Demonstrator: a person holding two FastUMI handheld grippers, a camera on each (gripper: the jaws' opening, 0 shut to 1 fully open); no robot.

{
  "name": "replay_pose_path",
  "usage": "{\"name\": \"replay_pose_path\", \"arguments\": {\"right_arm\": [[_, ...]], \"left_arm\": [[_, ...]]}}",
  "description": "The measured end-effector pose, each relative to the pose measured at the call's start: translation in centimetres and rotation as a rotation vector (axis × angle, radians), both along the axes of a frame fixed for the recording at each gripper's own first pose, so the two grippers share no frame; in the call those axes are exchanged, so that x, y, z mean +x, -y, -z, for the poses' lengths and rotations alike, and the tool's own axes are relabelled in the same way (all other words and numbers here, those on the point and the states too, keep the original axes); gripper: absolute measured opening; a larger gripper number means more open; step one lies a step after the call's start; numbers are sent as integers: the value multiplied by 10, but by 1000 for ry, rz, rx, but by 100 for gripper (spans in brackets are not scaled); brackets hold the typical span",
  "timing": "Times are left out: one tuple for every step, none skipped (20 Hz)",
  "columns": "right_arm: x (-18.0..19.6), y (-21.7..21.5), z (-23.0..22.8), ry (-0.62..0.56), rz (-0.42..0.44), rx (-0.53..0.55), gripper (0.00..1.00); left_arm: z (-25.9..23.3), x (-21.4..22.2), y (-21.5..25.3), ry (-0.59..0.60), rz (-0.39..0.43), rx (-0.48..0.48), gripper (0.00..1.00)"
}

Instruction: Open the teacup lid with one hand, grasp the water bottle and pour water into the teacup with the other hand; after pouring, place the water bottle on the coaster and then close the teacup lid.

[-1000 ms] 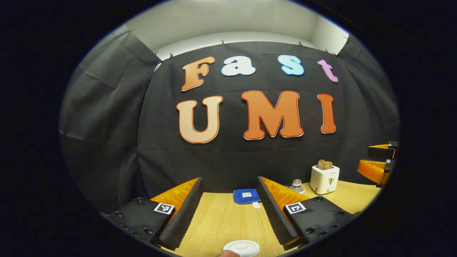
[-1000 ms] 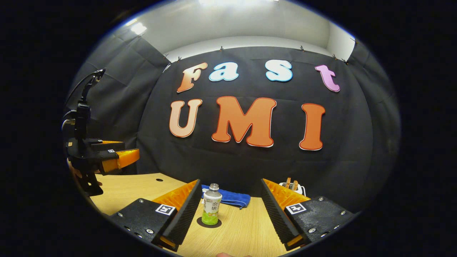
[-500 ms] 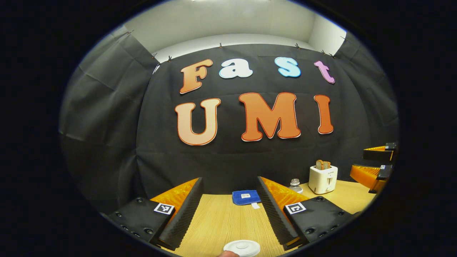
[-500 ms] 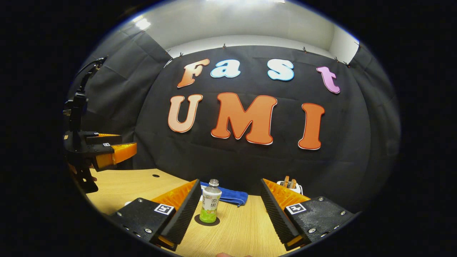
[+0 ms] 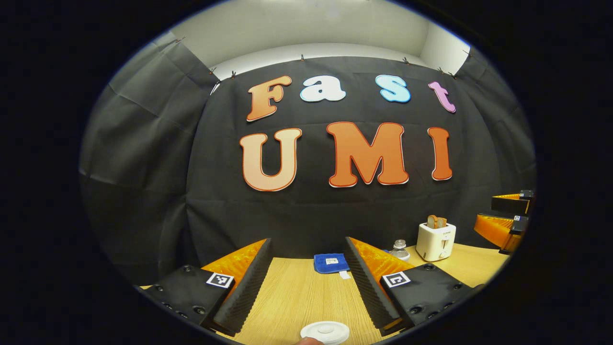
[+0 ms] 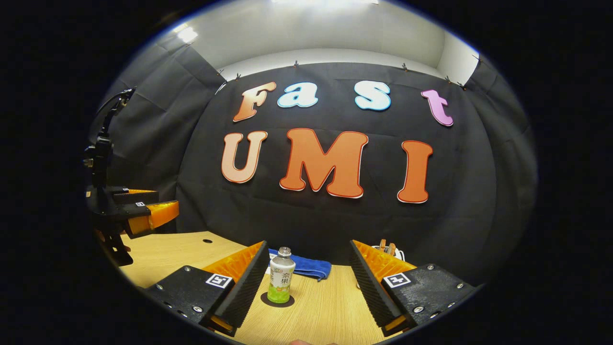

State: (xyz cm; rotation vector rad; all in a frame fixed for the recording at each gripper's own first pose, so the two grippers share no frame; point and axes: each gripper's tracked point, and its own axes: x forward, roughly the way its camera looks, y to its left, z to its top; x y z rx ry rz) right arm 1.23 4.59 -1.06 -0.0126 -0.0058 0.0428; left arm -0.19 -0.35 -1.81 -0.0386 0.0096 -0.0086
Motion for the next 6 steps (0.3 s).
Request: {"name": "replay_pose_path", "arguments": {"right_arm": [[0,-1,1,-7,-2,2,99],[0,-2,4,-18,-9,6,99],[-1,-3,6,-31,-12,9,99],[-1,-2,8,-39,-10,14,99],[-1,0,8,-45,-7,16,99],[0,3,9,-49,-1,19,99]], "left_arm": [[0,0,0,-2,3,-5,97],[2,1,1,-7,10,-15,97],[7,1,-1,-20,8,-22,94],[10,2,-4,-31,1,-23,94],[12,3,-7,-39,-5,-22,95],[12,2,-9,-41,-10,-20,95]]}}
